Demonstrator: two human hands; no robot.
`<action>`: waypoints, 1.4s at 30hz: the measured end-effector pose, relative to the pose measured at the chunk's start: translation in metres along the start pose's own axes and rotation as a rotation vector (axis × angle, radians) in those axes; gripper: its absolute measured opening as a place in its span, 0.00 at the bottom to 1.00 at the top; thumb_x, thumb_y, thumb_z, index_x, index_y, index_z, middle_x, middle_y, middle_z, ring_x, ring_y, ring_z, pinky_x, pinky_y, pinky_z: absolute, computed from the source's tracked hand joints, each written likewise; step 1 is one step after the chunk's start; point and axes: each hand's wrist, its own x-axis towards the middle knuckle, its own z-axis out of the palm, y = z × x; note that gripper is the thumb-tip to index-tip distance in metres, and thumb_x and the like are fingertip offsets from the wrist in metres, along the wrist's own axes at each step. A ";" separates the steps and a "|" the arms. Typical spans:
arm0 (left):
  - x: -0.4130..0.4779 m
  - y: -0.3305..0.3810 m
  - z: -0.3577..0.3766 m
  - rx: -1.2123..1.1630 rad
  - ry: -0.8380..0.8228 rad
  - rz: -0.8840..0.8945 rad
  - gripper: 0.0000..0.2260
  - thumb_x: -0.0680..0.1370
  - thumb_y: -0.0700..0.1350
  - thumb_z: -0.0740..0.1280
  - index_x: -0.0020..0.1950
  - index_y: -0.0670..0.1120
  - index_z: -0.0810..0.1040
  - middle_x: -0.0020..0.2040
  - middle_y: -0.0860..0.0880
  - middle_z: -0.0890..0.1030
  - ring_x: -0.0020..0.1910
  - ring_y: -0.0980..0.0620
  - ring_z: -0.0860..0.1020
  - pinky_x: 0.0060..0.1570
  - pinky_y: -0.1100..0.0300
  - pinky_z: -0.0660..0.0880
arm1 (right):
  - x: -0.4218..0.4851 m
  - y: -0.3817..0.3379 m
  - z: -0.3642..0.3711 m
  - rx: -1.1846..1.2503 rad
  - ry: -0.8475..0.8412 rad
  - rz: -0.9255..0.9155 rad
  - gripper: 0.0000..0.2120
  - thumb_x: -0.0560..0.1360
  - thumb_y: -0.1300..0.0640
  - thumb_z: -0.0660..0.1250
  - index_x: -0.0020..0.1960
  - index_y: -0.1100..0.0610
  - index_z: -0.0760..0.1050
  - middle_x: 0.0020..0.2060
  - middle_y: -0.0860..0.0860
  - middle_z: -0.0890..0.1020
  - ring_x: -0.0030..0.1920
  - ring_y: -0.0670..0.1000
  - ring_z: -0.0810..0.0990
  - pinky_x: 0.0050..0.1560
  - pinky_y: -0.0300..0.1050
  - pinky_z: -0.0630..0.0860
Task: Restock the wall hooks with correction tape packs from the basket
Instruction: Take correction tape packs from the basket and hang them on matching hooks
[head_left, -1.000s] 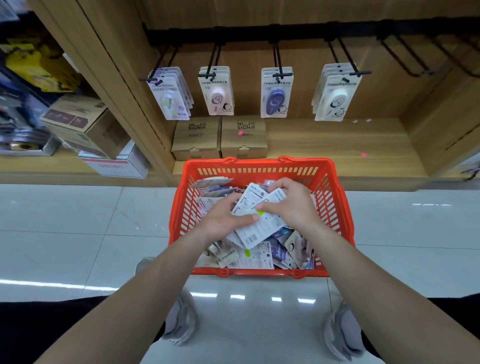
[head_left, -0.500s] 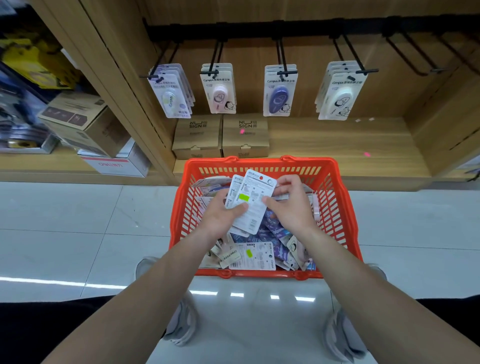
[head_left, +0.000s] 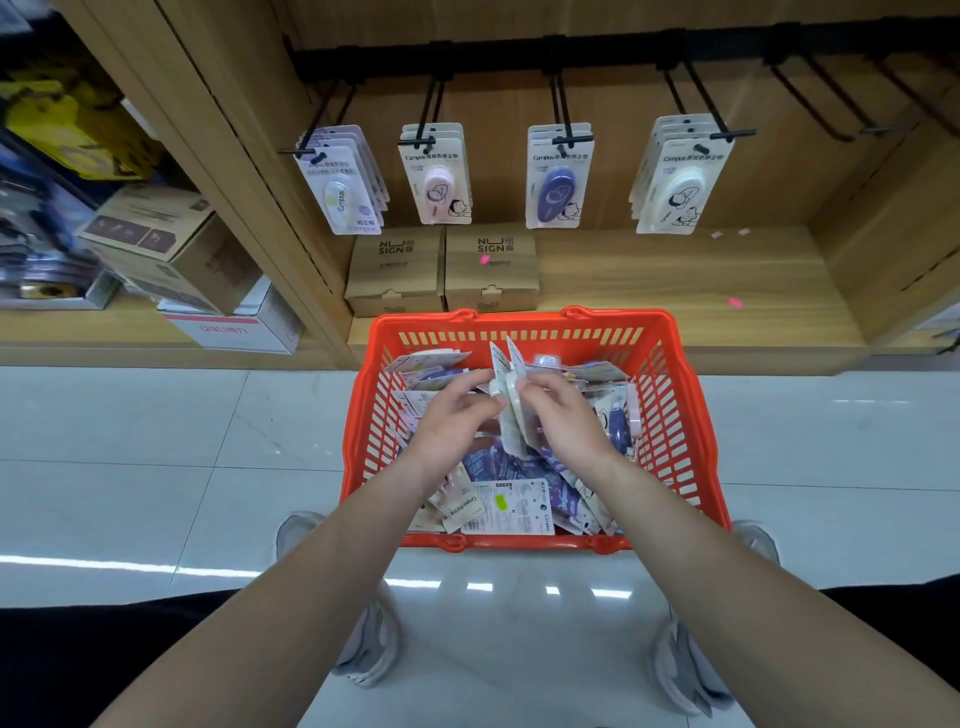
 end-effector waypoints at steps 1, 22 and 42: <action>-0.001 0.000 0.000 -0.004 -0.005 0.002 0.15 0.83 0.43 0.67 0.69 0.54 0.76 0.55 0.49 0.83 0.54 0.53 0.83 0.55 0.55 0.81 | -0.001 0.000 0.000 0.034 -0.029 0.015 0.14 0.82 0.44 0.65 0.64 0.50 0.74 0.51 0.41 0.79 0.54 0.42 0.80 0.46 0.31 0.72; 0.002 -0.008 -0.052 -0.010 0.168 -0.023 0.17 0.74 0.41 0.77 0.61 0.49 0.81 0.54 0.46 0.87 0.54 0.44 0.85 0.59 0.43 0.80 | 0.017 0.007 0.040 0.070 -0.170 0.007 0.12 0.82 0.52 0.67 0.64 0.53 0.78 0.53 0.45 0.85 0.50 0.42 0.84 0.49 0.34 0.78; -0.011 -0.034 -0.142 0.058 0.500 -0.098 0.16 0.76 0.39 0.75 0.63 0.41 0.79 0.55 0.45 0.86 0.50 0.47 0.86 0.47 0.55 0.83 | 0.033 0.051 0.108 -0.635 -0.285 0.003 0.26 0.67 0.53 0.79 0.64 0.52 0.77 0.56 0.50 0.83 0.54 0.52 0.81 0.53 0.48 0.79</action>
